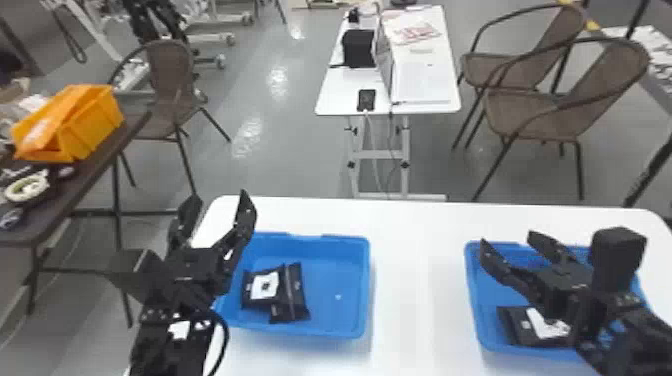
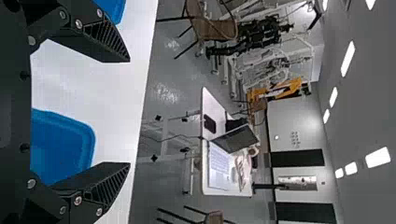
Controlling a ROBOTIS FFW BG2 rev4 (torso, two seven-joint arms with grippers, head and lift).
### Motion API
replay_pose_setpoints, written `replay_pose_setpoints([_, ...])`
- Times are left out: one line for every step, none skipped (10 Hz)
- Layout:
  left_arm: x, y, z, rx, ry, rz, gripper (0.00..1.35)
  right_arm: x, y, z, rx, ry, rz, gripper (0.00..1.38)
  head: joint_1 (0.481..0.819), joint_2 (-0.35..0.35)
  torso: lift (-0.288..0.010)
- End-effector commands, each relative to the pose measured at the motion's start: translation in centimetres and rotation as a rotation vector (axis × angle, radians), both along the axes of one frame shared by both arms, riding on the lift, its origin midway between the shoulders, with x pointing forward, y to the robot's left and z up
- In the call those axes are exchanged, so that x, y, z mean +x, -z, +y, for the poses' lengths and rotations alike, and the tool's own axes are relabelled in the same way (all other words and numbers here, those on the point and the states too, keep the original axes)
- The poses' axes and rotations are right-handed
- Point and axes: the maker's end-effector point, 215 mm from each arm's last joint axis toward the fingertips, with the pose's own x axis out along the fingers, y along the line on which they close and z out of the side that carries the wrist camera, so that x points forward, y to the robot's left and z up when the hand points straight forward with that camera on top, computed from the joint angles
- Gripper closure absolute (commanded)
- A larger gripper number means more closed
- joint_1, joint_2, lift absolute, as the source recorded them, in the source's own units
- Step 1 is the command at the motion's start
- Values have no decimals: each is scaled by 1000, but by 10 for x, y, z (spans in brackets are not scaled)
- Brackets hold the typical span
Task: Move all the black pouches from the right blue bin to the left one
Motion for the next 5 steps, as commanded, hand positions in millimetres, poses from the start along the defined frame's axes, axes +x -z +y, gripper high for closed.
replay_pose_setpoints([-1,1,-2,-27,3,3,384,-19,16,-26,-23,55,48,248,695,138,10])
replay_pose_setpoints([-1,4,-2,-47,4,12,401,-29,27,-43,-53,90,80,248,695,116,10])
replay_pose_setpoints([-1,5,-3,-56,3,13,418,-39,40,-60,-68,116,112,249,695,94,10])
replay_pose_setpoints([-1,4,-4,-57,5,11,427,-49,58,-78,-79,142,154,246,695,85,10])
replay_pose_setpoints([-1,3,-5,-57,4,8,427,-60,77,-95,-75,160,195,245,695,64,10])
